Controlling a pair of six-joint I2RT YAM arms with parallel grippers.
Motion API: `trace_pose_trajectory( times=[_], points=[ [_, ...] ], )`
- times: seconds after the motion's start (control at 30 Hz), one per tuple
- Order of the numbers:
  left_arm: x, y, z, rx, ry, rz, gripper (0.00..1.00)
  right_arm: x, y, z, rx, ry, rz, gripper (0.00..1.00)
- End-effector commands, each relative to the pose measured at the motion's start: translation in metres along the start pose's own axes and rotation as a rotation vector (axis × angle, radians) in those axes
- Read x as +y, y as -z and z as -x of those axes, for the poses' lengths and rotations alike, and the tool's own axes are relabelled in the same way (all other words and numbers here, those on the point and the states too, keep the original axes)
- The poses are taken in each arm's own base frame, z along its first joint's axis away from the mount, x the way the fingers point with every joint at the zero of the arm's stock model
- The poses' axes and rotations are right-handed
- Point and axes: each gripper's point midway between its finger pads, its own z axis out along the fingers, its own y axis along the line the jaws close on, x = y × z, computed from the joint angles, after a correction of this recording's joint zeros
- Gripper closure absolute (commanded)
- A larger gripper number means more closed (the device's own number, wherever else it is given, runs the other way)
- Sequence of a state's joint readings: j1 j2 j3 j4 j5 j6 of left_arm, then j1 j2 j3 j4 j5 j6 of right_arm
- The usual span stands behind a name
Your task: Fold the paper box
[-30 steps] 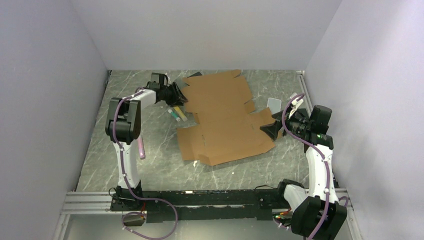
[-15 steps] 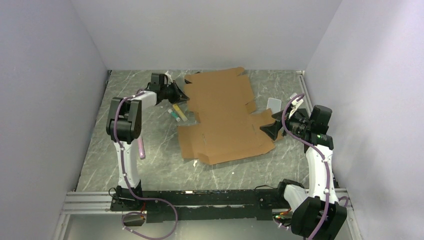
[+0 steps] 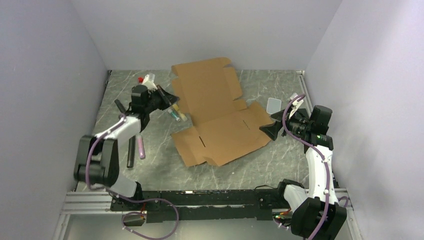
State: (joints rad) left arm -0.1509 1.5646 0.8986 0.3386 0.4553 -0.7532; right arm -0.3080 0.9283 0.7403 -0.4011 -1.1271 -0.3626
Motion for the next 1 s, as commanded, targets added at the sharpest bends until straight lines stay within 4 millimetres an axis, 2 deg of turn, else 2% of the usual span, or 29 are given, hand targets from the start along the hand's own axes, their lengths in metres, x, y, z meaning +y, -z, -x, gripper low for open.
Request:
trace_pose_trajectory(
  times=[0.0, 0.2, 0.37, 0.6, 0.97],
  points=[
    [-0.021, 0.042, 0.022, -0.191, -0.051, -0.022, 1.00, 0.009, -0.002, 0.010, -0.050, 0.036, 0.062, 0.00],
    [-0.026, 0.095, 0.007, -0.292, -0.088, -0.012, 1.00, 0.009, -0.006, 0.005, -0.057, 0.005, 0.082, 0.00],
    [-0.026, 0.120, -0.007, -0.308, -0.155, 0.001, 1.00, 0.005, -0.009, -0.001, -0.052, -0.028, 0.083, 0.00],
    [-0.025, 0.138, -0.021, -0.321, -0.211, -0.004, 1.00, -0.004, -0.013, -0.011, -0.040, -0.074, 0.065, 0.00],
    [-0.038, 0.145, -0.028, -0.304, -0.279, -0.035, 1.00, -0.014, -0.019, -0.020, -0.045, -0.138, 0.040, 0.00]
  ],
)
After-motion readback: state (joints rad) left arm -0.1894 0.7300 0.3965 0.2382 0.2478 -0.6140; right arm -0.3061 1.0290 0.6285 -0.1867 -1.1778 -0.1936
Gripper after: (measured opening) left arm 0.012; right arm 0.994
